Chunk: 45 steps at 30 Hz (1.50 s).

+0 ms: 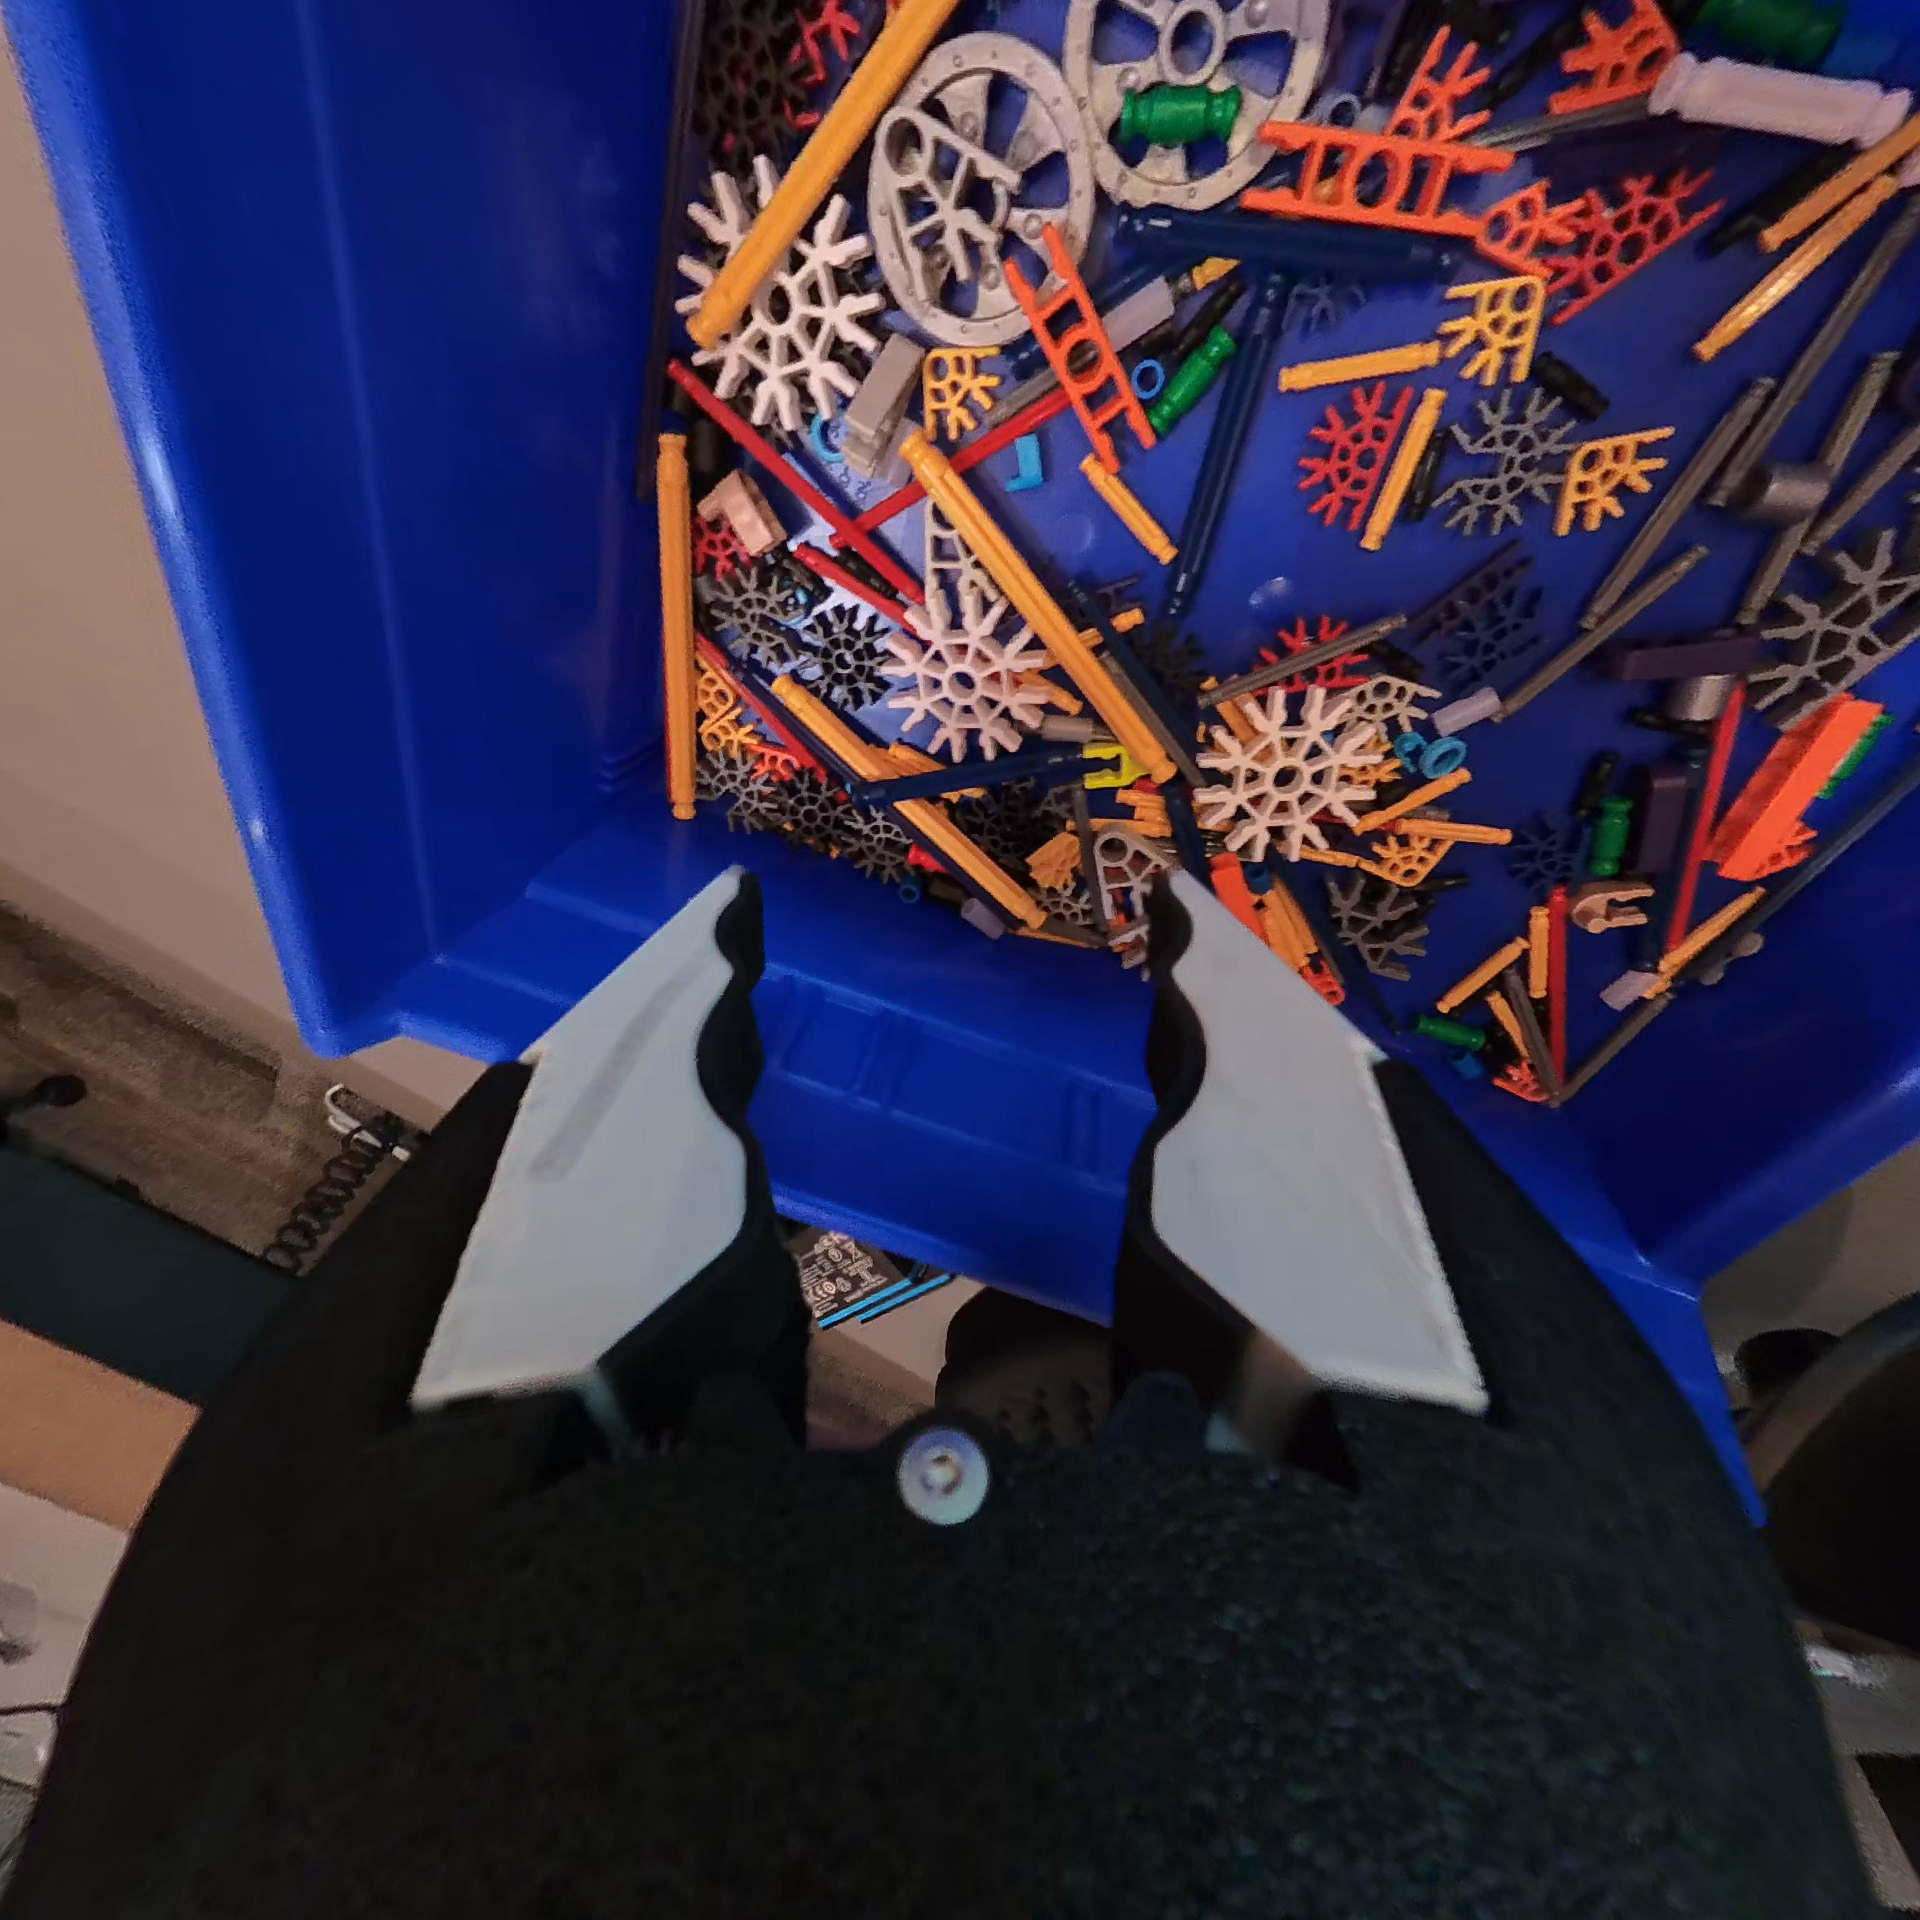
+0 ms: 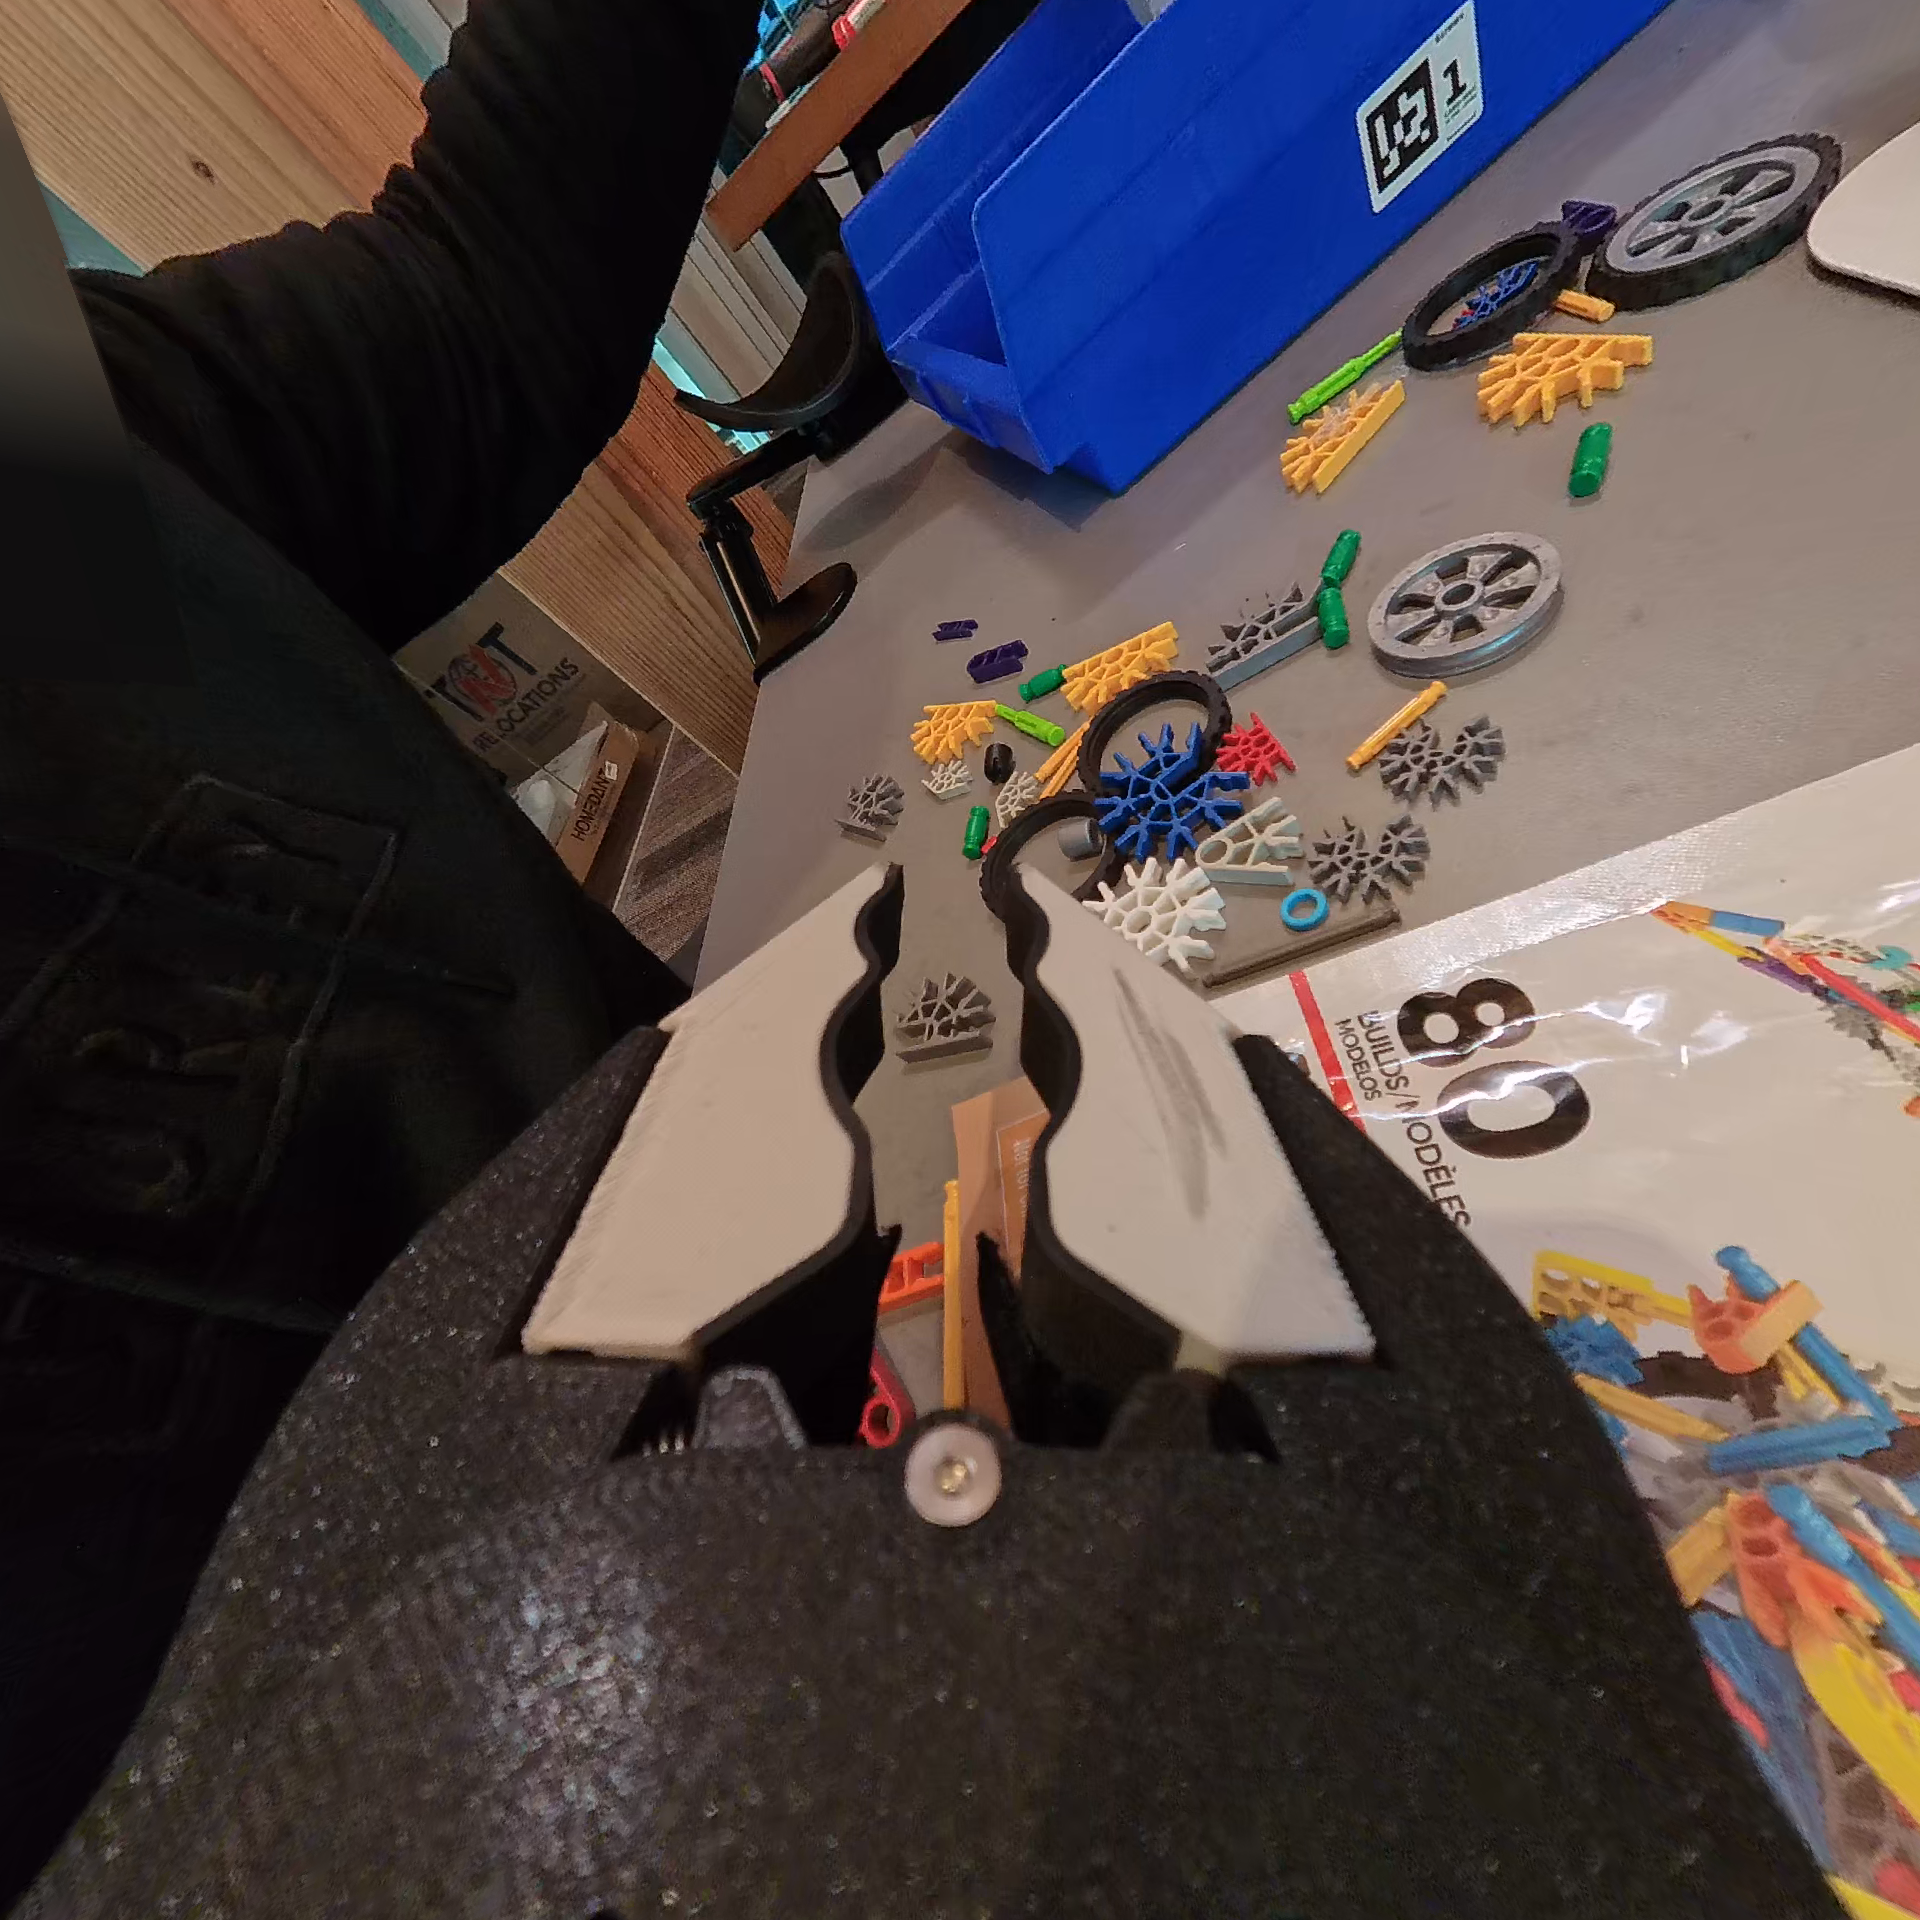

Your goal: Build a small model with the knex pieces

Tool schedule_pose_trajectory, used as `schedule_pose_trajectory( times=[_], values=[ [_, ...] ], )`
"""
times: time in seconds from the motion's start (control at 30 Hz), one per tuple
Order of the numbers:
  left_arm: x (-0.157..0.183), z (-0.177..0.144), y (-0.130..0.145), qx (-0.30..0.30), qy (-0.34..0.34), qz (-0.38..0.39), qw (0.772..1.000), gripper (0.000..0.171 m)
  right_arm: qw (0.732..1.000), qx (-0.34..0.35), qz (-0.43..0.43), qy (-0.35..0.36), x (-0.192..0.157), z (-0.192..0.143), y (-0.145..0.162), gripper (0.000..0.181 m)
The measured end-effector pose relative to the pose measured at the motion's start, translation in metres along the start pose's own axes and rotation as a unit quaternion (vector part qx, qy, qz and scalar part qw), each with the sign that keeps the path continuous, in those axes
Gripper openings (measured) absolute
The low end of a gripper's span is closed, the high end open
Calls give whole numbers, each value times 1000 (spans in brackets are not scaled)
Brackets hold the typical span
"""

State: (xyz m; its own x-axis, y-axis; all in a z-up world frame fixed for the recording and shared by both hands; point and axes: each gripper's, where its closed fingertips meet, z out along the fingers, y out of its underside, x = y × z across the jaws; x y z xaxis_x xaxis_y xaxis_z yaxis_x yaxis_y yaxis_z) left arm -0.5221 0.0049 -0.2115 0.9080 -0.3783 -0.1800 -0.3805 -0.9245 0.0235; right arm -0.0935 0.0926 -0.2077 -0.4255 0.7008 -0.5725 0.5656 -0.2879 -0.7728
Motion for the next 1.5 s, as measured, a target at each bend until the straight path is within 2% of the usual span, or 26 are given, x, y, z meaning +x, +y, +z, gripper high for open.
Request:
schedule_pose_trajectory(
  times=[0.47, 0.6, 0.63, 0.67, 0.73, 0.87, 0.93, 1.0, 1.1, 1.27, 1.33, 1.5],
  values=[
    [21, 46, 17, -130, 28, 46, 990, 56, 1000, -3, -6, 1, 0, 1, 1, 18],
    [16, 44, 5, -122, 20, 49, 991, 27, 1000, -4, -8, 2, -1, 1, 1, 18],
    [18, 43, -1, -109, 28, 47, 993, 26, 1000, -4, -8, 2, -1, 1, 2, 18],
    [19, 42, -9, -90, 33, 48, 994, 15, 1000, -5, -8, 2, -1, 1, 2, 18],
    [29, 38, -27, -48, 60, 45, 996, 4, 1000, -5, -9, 3, -1, 1, 2, 18],
    [26, 27, -49, 10, 50, 43, 998, 12, 1000, -6, -11, 3, -1, 1, 2, 18],
    [25, 19, -49, 24, 54, 32, 998, 19, 1000, -6, -12, 3, -1, 1, 2, 18],
    [22, 14, -38, 9, 41, 31, 999, 22, 1000, -7, -12, 4, -1, 1, 2, 18],
    [30, 13, -8, -50, 49, 48, 996, 23, 1000, -9, -13, 4, -1, 2, 3, 18],
    [36, 29, 25, -131, 41, 72, 988, 24, 1000, -14, -18, 8, -2, 3, 5, 18],
    [41, 36, 29, -145, 46, 82, 985, 25, 1000, -14, -20, 8, -2, 3, 5, 18],
    [49, 43, 22, -136, 55, 90, 985, 22, 1000, -14, -21, 8, -2, 3, 5, 18]
  ],
)
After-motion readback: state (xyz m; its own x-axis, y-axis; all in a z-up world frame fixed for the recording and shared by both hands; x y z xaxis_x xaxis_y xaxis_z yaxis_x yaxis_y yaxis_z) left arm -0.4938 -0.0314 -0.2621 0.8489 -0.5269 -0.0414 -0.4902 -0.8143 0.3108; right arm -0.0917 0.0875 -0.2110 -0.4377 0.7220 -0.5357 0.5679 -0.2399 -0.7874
